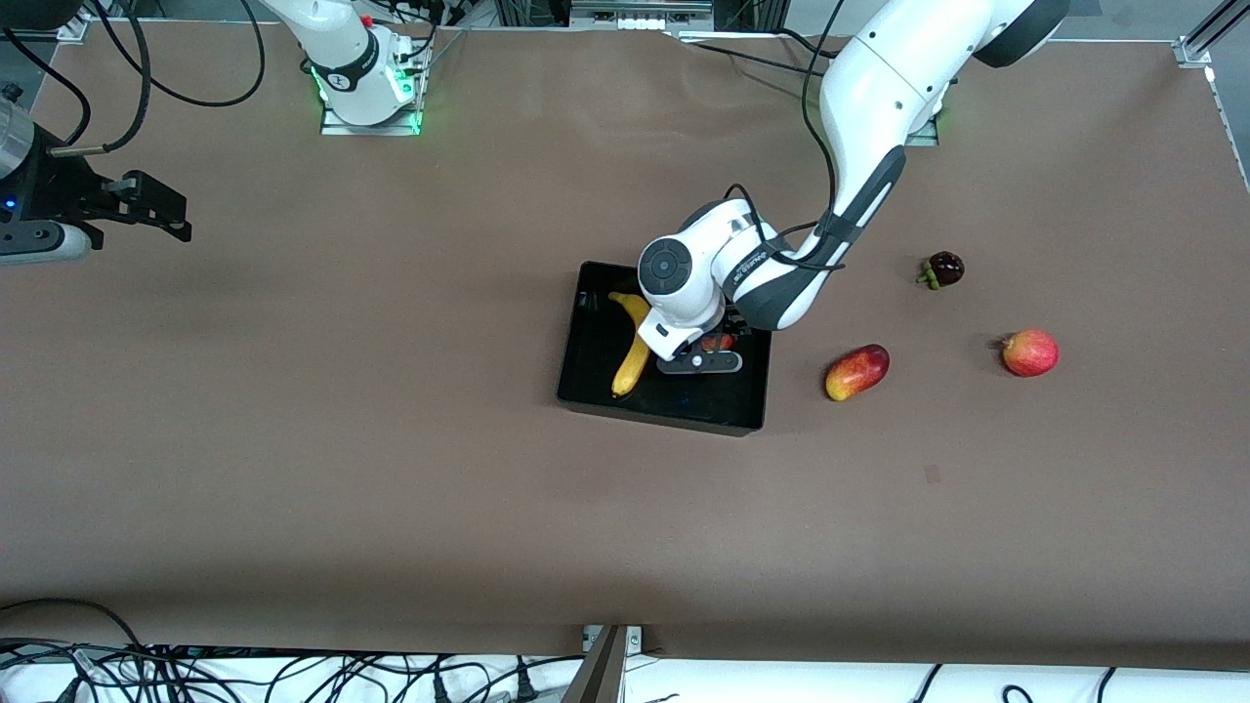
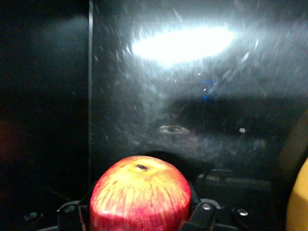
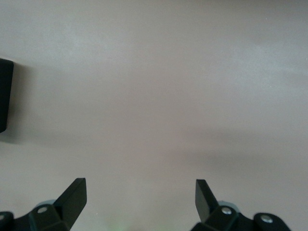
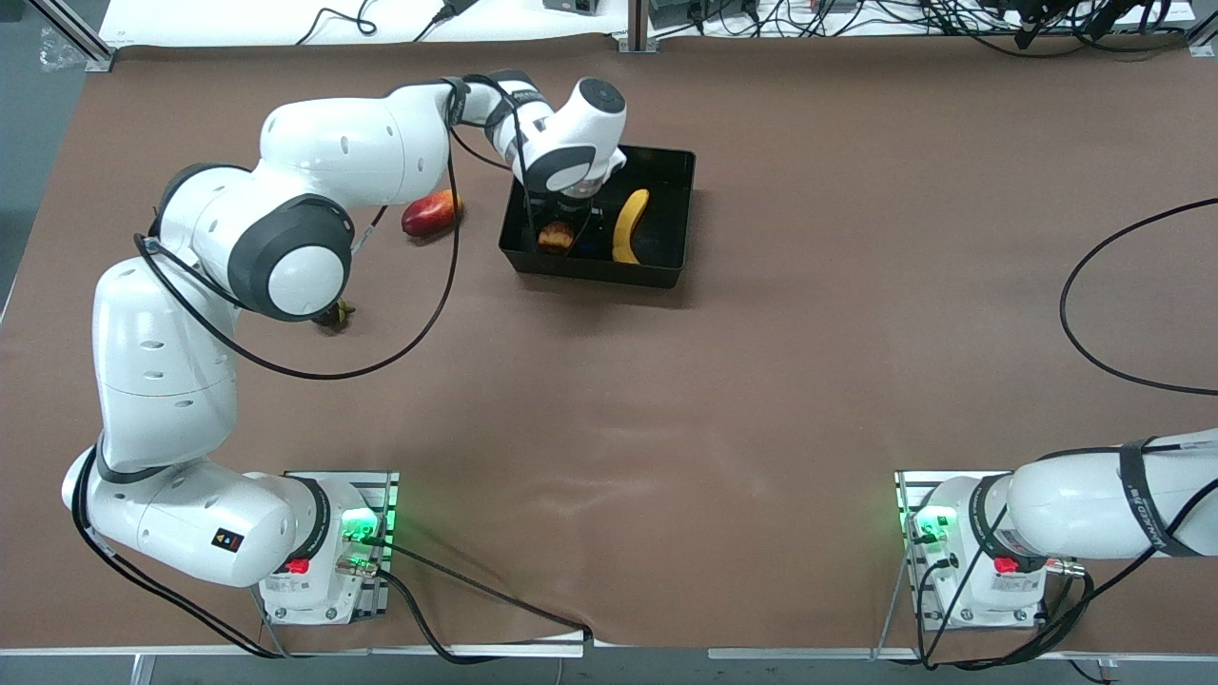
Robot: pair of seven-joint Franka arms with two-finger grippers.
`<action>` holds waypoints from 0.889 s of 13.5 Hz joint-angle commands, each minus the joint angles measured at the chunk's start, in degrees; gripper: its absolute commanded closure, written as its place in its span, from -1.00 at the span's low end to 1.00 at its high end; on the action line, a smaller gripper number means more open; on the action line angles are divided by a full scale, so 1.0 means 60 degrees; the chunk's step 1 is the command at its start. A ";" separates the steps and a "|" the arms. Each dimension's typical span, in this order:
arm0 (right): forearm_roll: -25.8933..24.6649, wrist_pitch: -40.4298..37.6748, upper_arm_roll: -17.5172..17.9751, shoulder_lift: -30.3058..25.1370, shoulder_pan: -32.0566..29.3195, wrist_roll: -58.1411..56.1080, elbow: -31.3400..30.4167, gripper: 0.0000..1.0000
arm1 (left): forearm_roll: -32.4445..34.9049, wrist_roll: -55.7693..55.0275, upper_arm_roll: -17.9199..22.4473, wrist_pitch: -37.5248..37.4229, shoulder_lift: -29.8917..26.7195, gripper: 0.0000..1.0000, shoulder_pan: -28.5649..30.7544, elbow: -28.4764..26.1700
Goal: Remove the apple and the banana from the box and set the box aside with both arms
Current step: 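Carry the apple out of the tray and set it beside the mango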
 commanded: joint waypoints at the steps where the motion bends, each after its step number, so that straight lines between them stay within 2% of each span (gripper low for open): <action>1: -0.0140 -0.0039 0.0140 0.0076 -0.0130 0.0044 0.0178 -1.00 | -0.0752 0.0270 -0.0065 -0.0425 -0.0759 0.65 0.0347 0.0126; 2: -0.0140 -0.0039 0.0140 0.0076 -0.0130 0.0058 0.0178 -1.00 | -0.1163 0.0270 -0.0036 -0.0688 -0.0979 0.65 0.0377 0.0519; 5: -0.0140 -0.0039 0.0140 0.0076 -0.0130 0.0058 0.0178 -1.00 | -0.2350 0.1552 -0.0007 -0.2909 -0.0996 0.65 0.0961 0.2420; 7: -0.0140 -0.0039 0.0140 0.0076 -0.0130 0.0058 0.0178 -1.00 | -0.2500 0.2988 -0.0080 -0.4288 -0.1083 0.65 0.1736 0.2953; 10: -0.0140 -0.0039 0.0140 0.0076 -0.0130 0.0058 0.0178 -1.00 | -0.2355 0.6161 0.0008 -0.6131 -0.1377 0.65 0.2906 0.2590; 12: -0.0155 -0.0039 0.0140 0.0061 -0.0130 0.0058 0.0178 -1.00 | -0.1903 0.7561 -0.0021 -0.6491 -0.1536 0.63 0.3873 0.1773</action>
